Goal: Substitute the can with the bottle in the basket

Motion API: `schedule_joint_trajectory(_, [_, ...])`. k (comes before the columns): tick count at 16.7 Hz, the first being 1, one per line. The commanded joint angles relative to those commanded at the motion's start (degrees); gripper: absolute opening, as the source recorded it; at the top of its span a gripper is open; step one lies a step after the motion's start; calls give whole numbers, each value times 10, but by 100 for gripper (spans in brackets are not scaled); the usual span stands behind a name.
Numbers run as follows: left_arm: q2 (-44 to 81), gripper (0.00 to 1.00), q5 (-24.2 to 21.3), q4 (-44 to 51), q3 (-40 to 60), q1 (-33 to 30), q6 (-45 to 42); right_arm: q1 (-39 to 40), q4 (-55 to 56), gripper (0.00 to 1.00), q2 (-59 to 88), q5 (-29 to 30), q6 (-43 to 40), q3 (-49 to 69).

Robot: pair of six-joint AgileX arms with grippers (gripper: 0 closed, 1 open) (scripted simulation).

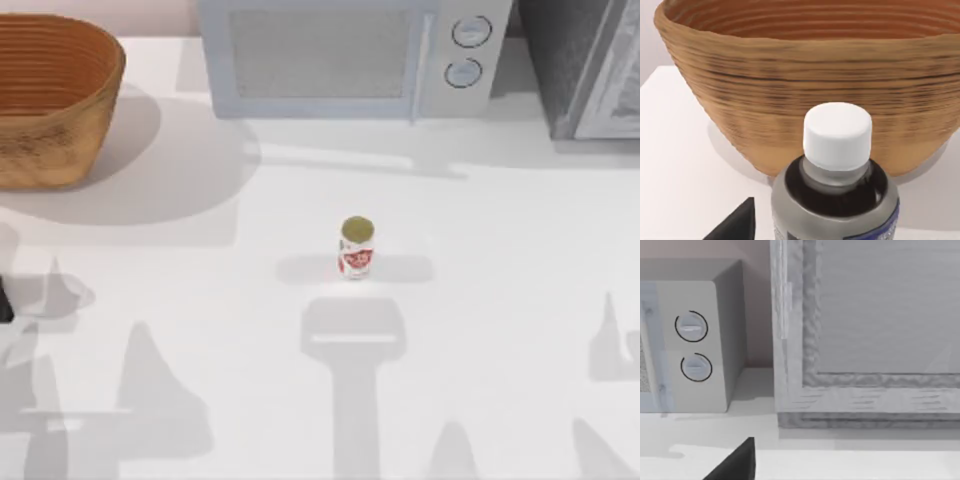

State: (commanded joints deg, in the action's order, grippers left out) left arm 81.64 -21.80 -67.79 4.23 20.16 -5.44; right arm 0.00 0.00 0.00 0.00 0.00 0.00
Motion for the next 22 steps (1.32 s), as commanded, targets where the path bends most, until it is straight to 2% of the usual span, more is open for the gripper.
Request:
schedule_joint_trajectory(5, [163,100,-40,-127,6,40,-10,0,0,100,0,0,0,0])
schedule_joint_trajectory(11, [195,100,-47,-152,6,49,-11,0,0,100,0,0,0,0])
schedule_joint_trajectory(14, [201,100,-42,-151,13,43,-10,0,0,100,0,0,0,0])
schedule_joint_trajectory(22, [299,100,15,-144,126,-16,4,0,0,100,0,0,0,0])
